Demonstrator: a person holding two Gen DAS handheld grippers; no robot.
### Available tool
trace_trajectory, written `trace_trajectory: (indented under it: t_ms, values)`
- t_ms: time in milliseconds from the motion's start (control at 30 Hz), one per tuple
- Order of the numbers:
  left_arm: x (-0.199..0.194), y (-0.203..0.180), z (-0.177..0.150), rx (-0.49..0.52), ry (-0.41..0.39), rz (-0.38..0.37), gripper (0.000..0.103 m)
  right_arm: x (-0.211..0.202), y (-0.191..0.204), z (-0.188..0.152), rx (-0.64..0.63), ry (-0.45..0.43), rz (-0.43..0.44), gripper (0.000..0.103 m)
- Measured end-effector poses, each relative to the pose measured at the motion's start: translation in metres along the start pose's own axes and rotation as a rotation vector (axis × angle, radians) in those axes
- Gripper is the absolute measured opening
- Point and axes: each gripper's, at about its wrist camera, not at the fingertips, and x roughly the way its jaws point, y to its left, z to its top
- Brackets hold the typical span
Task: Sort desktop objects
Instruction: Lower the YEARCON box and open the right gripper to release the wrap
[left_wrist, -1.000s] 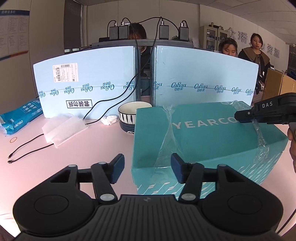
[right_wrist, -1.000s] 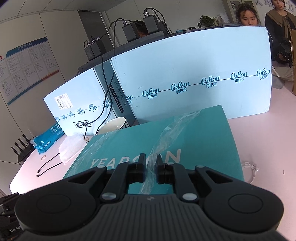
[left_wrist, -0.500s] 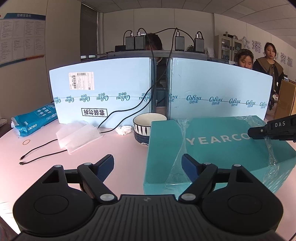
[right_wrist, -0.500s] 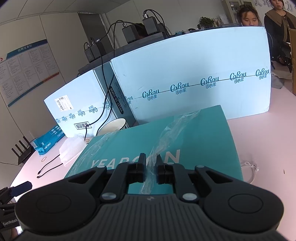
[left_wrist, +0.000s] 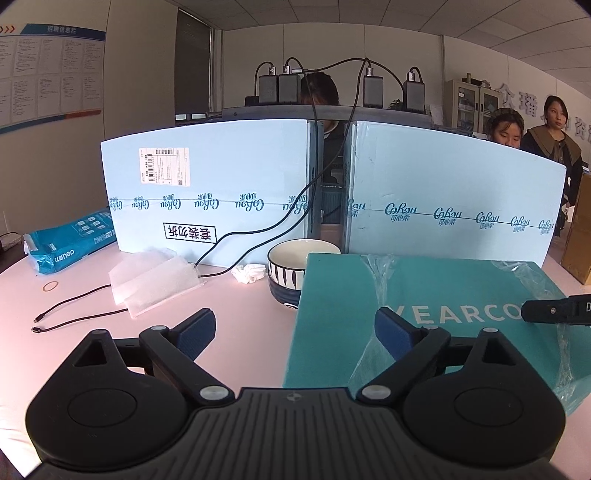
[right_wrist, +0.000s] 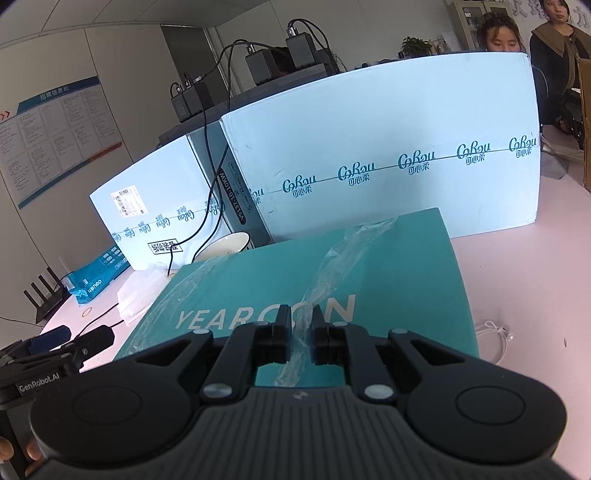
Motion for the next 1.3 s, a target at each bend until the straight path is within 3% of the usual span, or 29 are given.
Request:
trace_trajectory:
  t_ms: [367,533,800,900,1067,1200,1233,1300]
  values:
    - [0.018,-0.008,0.006,-0.021,0.0,-0.012,0.093,0.013,0.003,0.006,-0.021,0.023,0.0,0.013]
    - [0.028,-0.014,0.007,-0.009,0.003,-0.014,0.103,0.019,0.001,0.01,-0.036,0.031,0.007,0.013]
    - [0.038,-0.015,0.012,-0.043,-0.001,-0.008,0.103,0.038,-0.001,0.026,-0.122,0.038,-0.116,0.012]
    - [0.039,-0.016,0.012,-0.04,-0.01,-0.003,0.103,0.048,0.002,0.024,-0.182,0.026,-0.128,0.018]
    - [0.045,-0.019,0.012,-0.028,-0.025,0.014,0.103,0.035,0.02,-0.003,-0.303,-0.023,-0.164,0.018]
    - [0.054,-0.022,0.012,-0.037,-0.006,0.013,0.103,0.026,0.021,-0.006,-0.341,-0.003,-0.147,0.02]
    - [0.056,-0.024,0.011,-0.036,-0.003,0.013,0.103,0.025,0.02,-0.005,-0.345,-0.001,-0.143,0.022]
    - [0.059,-0.026,0.01,-0.026,0.003,0.012,0.103,0.024,0.015,-0.005,-0.34,-0.005,-0.137,0.039]
